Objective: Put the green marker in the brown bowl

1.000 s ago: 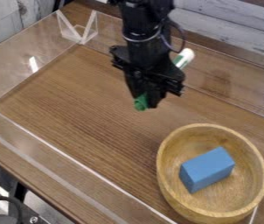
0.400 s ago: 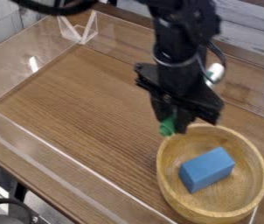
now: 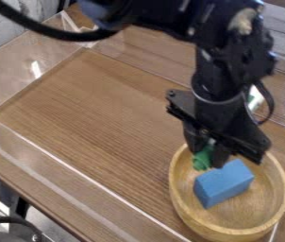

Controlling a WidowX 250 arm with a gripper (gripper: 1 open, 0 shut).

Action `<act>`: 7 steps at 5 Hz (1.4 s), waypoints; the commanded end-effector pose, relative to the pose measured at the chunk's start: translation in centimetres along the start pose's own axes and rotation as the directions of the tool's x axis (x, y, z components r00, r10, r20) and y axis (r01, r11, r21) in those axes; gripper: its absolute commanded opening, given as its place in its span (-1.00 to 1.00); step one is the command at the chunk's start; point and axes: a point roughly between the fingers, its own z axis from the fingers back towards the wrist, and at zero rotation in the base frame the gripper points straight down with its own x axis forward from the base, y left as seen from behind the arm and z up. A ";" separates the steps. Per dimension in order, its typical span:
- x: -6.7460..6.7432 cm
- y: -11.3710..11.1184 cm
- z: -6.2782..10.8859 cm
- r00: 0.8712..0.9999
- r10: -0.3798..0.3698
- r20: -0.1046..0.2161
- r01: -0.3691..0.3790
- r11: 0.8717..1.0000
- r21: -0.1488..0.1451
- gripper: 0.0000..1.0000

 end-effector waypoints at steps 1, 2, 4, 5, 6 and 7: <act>0.5 -0.7 0.5 1.000 0.001 0.028 -0.001 1.000 -0.006 -1.00; 0.4 -1.1 0.2 1.000 -0.001 0.019 0.001 1.000 -0.008 -1.00; 0.1 -1.9 -0.1 1.000 0.006 -0.011 -0.006 1.000 -0.024 1.00; 0.0 -2.3 -0.5 1.000 0.002 -0.014 -0.003 1.000 -0.029 1.00; -0.2 -2.6 -1.1 1.000 -0.003 -0.013 0.003 0.999 -0.035 1.00; -0.4 -2.8 -1.7 1.000 -0.009 -0.012 0.008 0.999 -0.041 1.00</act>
